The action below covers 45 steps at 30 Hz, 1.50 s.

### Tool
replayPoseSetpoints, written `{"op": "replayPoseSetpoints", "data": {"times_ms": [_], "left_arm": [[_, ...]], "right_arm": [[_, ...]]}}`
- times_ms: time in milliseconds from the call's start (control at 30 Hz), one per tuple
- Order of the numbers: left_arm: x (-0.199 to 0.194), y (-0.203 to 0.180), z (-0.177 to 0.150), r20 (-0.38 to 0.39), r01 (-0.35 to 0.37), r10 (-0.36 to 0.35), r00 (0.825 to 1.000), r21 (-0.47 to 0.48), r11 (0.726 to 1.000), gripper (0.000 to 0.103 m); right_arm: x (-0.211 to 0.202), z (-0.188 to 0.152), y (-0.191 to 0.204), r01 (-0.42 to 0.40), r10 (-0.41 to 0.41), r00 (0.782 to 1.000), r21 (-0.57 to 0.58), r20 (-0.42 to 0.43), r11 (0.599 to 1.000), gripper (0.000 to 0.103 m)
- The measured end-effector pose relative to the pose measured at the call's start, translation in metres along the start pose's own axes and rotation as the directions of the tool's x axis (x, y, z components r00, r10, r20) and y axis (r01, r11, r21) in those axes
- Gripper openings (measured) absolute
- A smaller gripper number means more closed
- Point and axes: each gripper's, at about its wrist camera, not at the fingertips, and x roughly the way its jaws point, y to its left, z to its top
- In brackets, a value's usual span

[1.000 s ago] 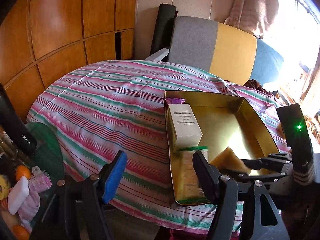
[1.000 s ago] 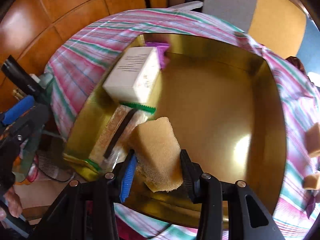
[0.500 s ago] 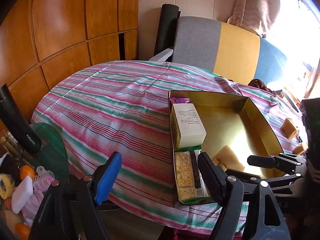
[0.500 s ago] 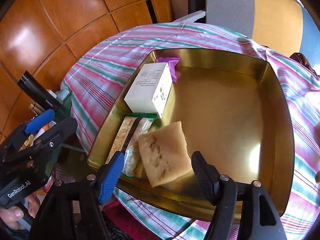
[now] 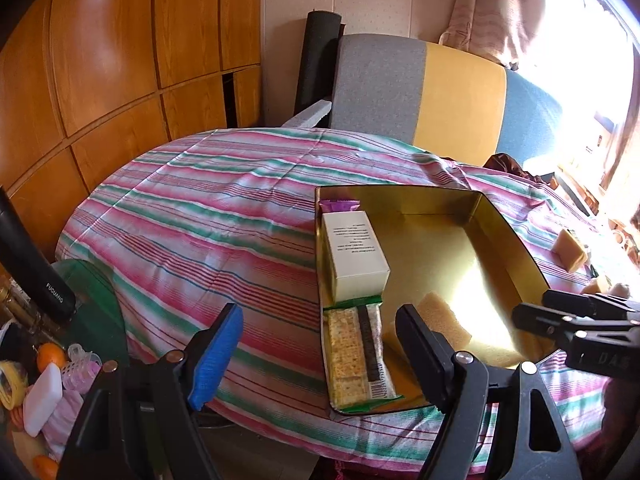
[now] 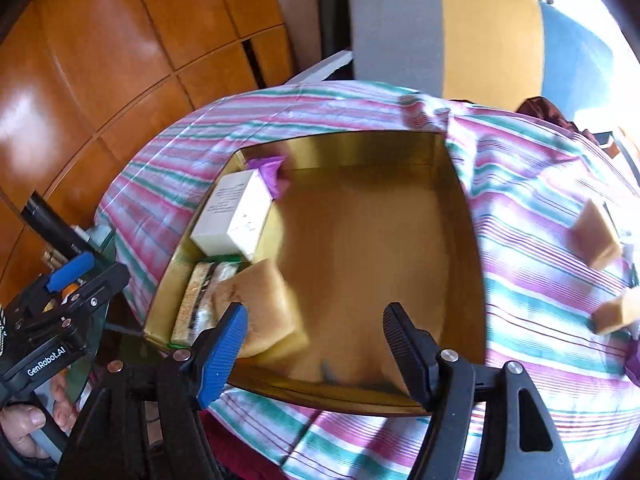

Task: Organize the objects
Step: 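Lower the yellow sponge into the gold tray and open the right tool, then grasp another yellow sponge with the left tool and lift it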

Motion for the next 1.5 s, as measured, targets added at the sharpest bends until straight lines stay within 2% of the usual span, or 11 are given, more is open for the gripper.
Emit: {"op": "replayPoseSetpoints", "data": {"times_ms": [333,500,633,700,800,900,967,1033,1100,1267,1500], "left_arm": [[0.001,-0.038,0.011,0.008,0.056,-0.057,0.998,0.078,0.995,0.083],[0.000,-0.067,0.017,0.011,0.098,-0.100,0.995,0.138,0.986,0.083],[0.000,-0.092,0.022,0.009,0.142,-0.146,0.989,0.190,0.971,0.083],[0.000,-0.106,0.024,0.007,0.164,-0.170,0.985,0.215,0.963,0.086],[-0.001,-0.127,0.026,0.004,0.193,-0.201,0.980,0.253,0.948,0.086],[-0.001,-0.151,0.028,-0.001,0.221,-0.231,0.973,0.299,0.929,0.086],[0.000,-0.168,0.029,-0.009,0.239,-0.250,0.968,0.328,0.914,0.086],[0.001,-0.186,0.030,-0.019,0.264,-0.275,0.961,0.355,0.897,0.086],[0.001,-0.206,0.029,-0.033,0.291,-0.302,0.953,0.385,0.876,0.086],[0.007,-0.261,0.022,-0.077,0.356,-0.363,0.929,0.460,0.814,0.086],[0.028,-0.329,0.012,-0.185,0.457,-0.427,0.885,0.521,0.721,0.084]], "right_arm": [[-0.027,-0.008,-0.084,0.123,-0.129,0.991,0.161,0.030,0.979,0.071],[-0.051,-0.015,-0.136,0.202,-0.218,0.975,0.238,0.042,0.950,0.071],[-0.082,-0.022,-0.188,0.265,-0.299,0.952,0.319,0.061,0.910,0.071],[-0.100,-0.027,-0.218,0.304,-0.353,0.933,0.375,0.070,0.876,0.071],[-0.127,-0.038,-0.264,0.352,-0.443,0.892,0.484,0.084,0.801,0.071],[-0.148,-0.056,-0.311,0.395,-0.550,0.832,0.622,0.070,0.677,0.071],[-0.155,-0.074,-0.338,0.364,-0.571,0.818,0.707,0.068,0.606,0.071],[-0.155,-0.096,-0.361,0.302,-0.551,0.833,0.789,0.055,0.536,0.071],[-0.153,-0.108,-0.377,0.246,-0.499,0.866,0.836,0.038,0.490,0.071],[-0.152,-0.107,-0.380,0.206,-0.470,0.881,0.843,0.062,0.497,0.071],[-0.144,-0.105,-0.374,0.211,-0.435,0.899,0.828,0.043,0.519,0.071]]}}
